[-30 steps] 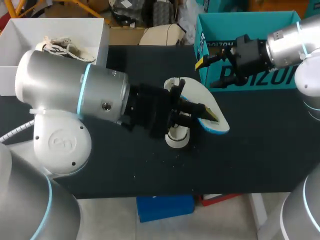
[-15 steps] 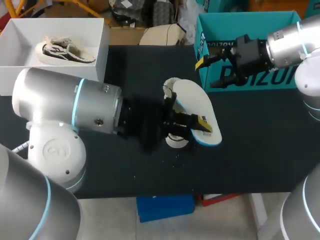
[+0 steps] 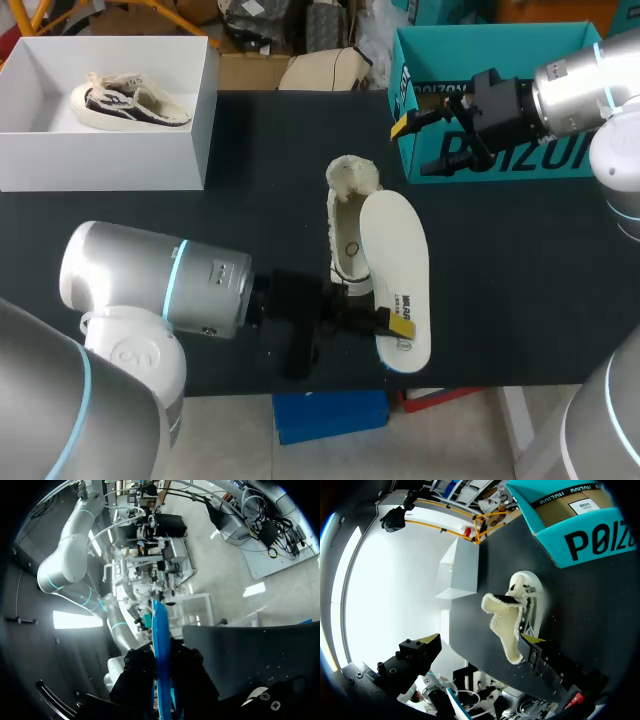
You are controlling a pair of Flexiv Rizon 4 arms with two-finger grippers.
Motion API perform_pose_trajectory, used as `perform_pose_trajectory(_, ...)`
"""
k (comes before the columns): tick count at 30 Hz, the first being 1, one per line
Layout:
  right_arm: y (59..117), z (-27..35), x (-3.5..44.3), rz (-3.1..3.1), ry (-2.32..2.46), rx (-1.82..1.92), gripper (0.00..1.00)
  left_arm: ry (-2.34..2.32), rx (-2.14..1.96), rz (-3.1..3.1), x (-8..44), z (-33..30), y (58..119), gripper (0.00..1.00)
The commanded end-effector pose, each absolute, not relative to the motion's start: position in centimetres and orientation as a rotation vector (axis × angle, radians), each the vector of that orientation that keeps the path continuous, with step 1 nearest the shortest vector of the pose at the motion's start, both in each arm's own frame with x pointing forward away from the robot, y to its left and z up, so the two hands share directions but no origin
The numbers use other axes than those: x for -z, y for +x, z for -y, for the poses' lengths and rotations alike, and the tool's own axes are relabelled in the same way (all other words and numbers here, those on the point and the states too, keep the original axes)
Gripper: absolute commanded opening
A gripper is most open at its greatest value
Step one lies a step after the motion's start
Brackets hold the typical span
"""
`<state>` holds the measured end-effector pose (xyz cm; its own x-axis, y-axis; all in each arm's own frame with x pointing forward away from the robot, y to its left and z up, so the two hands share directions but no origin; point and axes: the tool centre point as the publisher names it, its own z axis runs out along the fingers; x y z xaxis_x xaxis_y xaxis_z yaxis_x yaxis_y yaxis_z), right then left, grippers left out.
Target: Take the shoe out of the shoebox, open the shoe tongue, remove and reinsert the insole, then place the shoe into the shoebox
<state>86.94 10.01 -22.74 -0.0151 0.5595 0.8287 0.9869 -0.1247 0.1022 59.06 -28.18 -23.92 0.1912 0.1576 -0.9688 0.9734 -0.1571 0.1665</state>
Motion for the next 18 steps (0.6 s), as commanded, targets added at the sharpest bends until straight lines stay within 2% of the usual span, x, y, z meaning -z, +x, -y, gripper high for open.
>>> perform_pose_trajectory(1,86.9,-10.1,22.9,1.609,-1.729,1.034,1.0,1.431,1.188,-1.002,27.6,27.5,60.5,0.0)
perform_pose_trajectory(18,86.9,-10.1,22.9,1.609,-1.729,1.034,1.0,1.437,1.165,-1.022,30.9,25.5,65.5,0.0)
